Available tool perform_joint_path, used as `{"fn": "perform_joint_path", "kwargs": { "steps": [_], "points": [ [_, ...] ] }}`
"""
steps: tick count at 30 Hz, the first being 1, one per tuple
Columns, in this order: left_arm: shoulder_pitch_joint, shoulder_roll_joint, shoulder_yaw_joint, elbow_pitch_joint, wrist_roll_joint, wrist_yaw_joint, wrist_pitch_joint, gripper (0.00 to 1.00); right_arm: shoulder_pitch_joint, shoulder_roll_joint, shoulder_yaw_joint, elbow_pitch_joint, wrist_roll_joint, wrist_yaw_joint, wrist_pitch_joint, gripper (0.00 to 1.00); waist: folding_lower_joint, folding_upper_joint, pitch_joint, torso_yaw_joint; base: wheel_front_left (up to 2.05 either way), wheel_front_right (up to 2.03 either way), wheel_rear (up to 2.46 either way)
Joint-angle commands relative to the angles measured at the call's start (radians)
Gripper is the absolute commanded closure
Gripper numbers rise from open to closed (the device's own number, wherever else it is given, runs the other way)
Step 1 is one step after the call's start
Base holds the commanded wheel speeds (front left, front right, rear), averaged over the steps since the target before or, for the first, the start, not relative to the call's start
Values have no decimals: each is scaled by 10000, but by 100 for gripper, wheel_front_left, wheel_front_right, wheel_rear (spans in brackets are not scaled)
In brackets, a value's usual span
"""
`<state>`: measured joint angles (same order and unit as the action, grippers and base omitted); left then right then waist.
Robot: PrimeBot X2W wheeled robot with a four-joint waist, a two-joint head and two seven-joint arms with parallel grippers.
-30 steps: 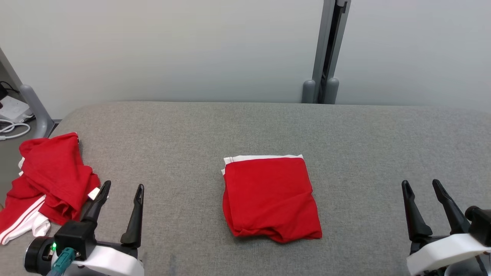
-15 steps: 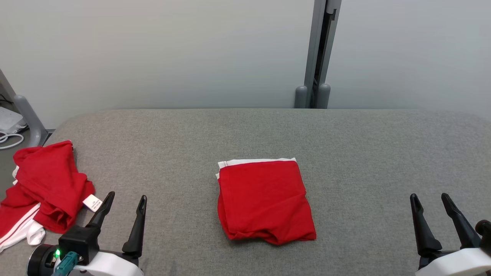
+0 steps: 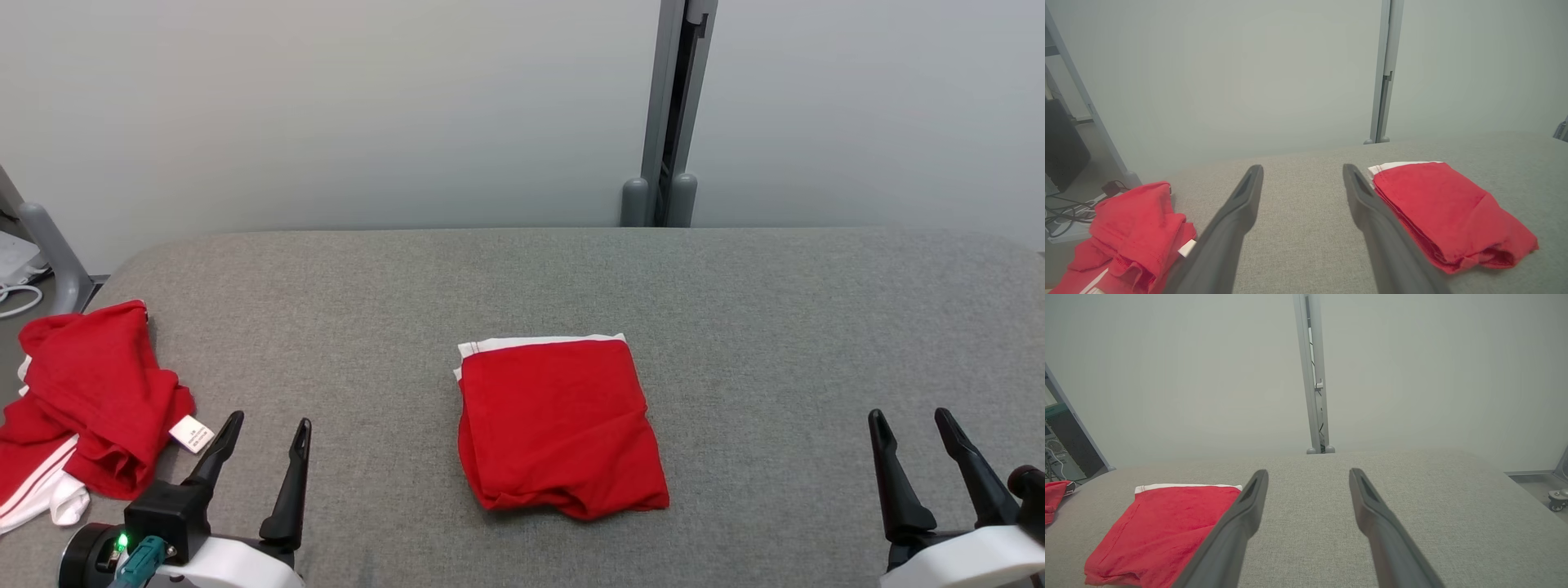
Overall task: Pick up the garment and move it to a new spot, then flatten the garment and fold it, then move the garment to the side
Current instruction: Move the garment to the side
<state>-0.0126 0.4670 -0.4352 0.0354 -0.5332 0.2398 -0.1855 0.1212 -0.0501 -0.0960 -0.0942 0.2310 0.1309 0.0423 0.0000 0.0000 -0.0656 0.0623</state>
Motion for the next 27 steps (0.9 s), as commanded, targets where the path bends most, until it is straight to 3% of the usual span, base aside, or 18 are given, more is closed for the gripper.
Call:
{"fn": "perform_joint_path", "kwargs": {
  "steps": [1,17,27],
  "points": [
    [-57,61,7,32,-28,34,-21,0,-90,-18,-18,6,31,-4,-53,0,0,0,3,-1,0,0,0],
    [-205,100,-48,8,-93,28,-31,0,-215,-18,58,188,18,-4,-82,0,0,0,99,95,0,0,0],
    [-923,-89,-244,-110,86,-148,-23,0,-1316,-172,960,1190,-13,-4,415,0,0,0,1032,883,0,0,0]
  ]
}}
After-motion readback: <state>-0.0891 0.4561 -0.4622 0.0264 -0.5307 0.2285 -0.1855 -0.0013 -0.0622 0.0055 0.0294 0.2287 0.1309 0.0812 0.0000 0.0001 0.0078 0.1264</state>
